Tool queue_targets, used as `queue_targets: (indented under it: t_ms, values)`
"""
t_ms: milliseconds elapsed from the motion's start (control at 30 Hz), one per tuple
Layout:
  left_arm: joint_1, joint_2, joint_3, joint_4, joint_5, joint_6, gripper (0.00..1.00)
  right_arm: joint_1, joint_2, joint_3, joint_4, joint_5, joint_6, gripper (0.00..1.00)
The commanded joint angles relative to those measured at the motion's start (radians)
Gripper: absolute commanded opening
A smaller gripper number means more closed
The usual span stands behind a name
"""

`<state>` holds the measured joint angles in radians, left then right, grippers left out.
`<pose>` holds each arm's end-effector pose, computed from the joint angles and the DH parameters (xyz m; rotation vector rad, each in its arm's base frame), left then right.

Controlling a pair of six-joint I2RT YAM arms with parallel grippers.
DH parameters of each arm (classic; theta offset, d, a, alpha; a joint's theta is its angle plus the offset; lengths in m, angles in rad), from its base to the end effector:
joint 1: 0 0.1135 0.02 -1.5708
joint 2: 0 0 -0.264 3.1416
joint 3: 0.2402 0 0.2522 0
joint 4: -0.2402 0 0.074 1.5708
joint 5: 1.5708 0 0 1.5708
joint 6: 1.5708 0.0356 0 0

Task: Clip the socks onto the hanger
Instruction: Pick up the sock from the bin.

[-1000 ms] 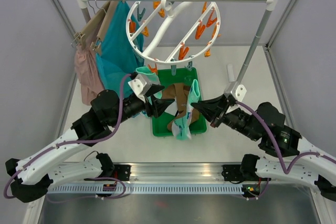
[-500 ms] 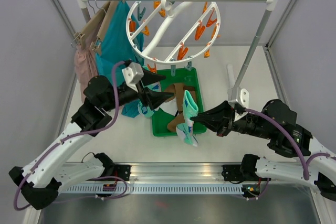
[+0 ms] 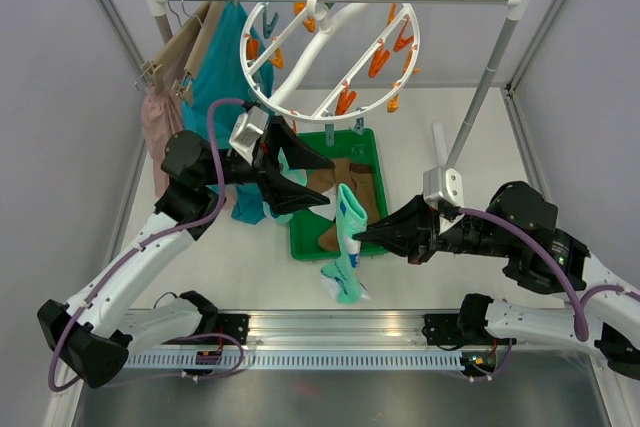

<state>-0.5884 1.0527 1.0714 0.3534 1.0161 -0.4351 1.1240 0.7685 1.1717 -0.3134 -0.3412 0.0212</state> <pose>0.1658 -0.1470 0.4411 1.0624 1.1167 -1.4364 0.0494 0.1306 0.4579 -1.0774 1.1855 1.1611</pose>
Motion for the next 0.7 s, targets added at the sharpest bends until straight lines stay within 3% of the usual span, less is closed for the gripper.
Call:
queue_targets:
  t_ms: [0,433,667]
  values:
    - [0.002,0.009,-0.001,0.165,0.119,-0.117,0.77,0.005,0.011,0.046,0.051,-0.039,-0.012,0.0]
    - [-0.028,0.029,-0.027,0.229,0.17,-0.189,0.77,0.005,0.077,0.1,0.082,-0.038,-0.053,0.0]
    - [-0.045,0.01,-0.031,0.263,0.176,-0.214,0.77,0.005,0.095,0.094,0.065,0.108,-0.076,0.0]
